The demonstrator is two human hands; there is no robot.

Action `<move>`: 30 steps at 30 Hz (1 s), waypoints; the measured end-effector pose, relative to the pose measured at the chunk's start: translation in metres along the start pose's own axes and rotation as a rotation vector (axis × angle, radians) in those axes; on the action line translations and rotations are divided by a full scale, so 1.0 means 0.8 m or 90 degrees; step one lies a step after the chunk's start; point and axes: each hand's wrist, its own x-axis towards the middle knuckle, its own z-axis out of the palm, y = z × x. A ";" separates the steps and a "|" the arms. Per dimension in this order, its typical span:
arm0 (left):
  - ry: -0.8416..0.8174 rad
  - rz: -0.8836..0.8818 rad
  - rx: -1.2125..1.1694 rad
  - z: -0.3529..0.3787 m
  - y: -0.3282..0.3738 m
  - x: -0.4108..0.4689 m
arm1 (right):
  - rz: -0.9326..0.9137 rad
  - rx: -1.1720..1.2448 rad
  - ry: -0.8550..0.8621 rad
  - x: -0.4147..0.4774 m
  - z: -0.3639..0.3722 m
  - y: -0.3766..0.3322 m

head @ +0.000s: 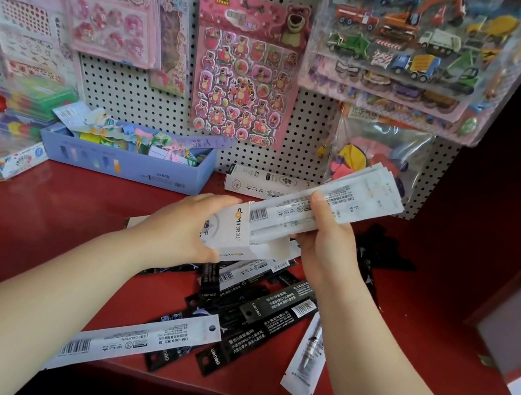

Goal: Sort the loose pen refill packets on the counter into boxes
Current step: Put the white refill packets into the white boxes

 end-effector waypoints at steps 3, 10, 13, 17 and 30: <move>0.026 -0.002 0.027 0.003 0.005 -0.002 | 0.013 0.014 -0.005 -0.003 0.002 0.006; 0.063 -0.032 0.025 0.003 0.007 -0.001 | 0.107 -0.066 0.001 -0.007 0.006 0.012; 0.079 -0.020 0.017 0.005 0.013 0.000 | 0.118 -0.125 0.032 -0.011 0.012 0.021; 0.066 -0.012 0.010 0.009 0.011 0.000 | 0.175 -0.232 -0.003 -0.014 0.010 0.021; 0.067 -0.020 0.001 0.009 0.006 0.000 | -0.003 -0.440 0.068 -0.001 -0.010 0.007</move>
